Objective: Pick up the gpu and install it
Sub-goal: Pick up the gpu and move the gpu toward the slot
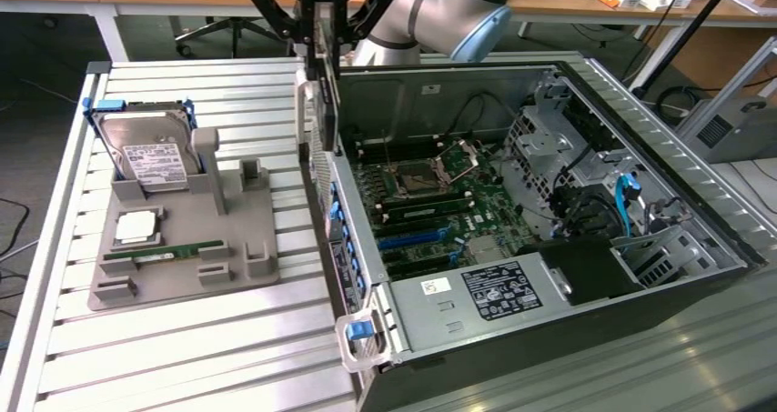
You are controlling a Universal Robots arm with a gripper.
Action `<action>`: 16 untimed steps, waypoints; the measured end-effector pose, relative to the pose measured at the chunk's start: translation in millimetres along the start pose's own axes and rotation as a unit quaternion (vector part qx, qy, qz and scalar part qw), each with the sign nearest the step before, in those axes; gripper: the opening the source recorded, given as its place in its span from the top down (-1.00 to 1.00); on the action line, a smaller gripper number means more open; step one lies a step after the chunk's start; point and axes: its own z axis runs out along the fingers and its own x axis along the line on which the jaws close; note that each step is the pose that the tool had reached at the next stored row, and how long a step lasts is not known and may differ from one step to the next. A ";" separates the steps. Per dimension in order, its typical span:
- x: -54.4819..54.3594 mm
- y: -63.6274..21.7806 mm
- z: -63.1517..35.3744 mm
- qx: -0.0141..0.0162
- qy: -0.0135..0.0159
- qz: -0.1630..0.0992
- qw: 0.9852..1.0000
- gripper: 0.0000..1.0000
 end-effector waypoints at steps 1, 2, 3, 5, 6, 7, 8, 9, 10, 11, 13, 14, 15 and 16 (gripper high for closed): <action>-0.3 0.0 0.2 0.000 0.000 0.000 1.000 0.47; -0.7 0.1 0.6 0.000 0.000 0.000 1.000 0.47; -1.1 0.1 0.9 0.000 0.000 0.000 1.000 0.47; -1.9 0.2 1.4 0.000 0.000 0.000 1.000 0.47; -2.2 0.2 1.6 0.000 0.000 0.000 1.000 0.47; -2.6 0.2 2.0 0.000 0.000 0.000 1.000 0.47; -3.4 0.3 2.4 0.000 0.000 0.000 1.000 0.47; -3.6 0.3 2.5 0.000 0.000 0.000 1.000 0.47; -3.7 0.3 2.5 0.000 0.000 0.000 1.000 0.47; -4.0 0.3 2.7 0.000 0.000 0.000 1.000 0.47; -5.0 0.3 3.1 0.000 0.000 0.000 1.000 0.47; -5.2 0.3 3.3 0.000 0.000 0.000 1.000 0.47; -5.5 0.3 3.5 0.000 0.000 0.000 1.000 0.47; -5.8 0.3 3.6 0.000 0.000 0.000 1.000 0.47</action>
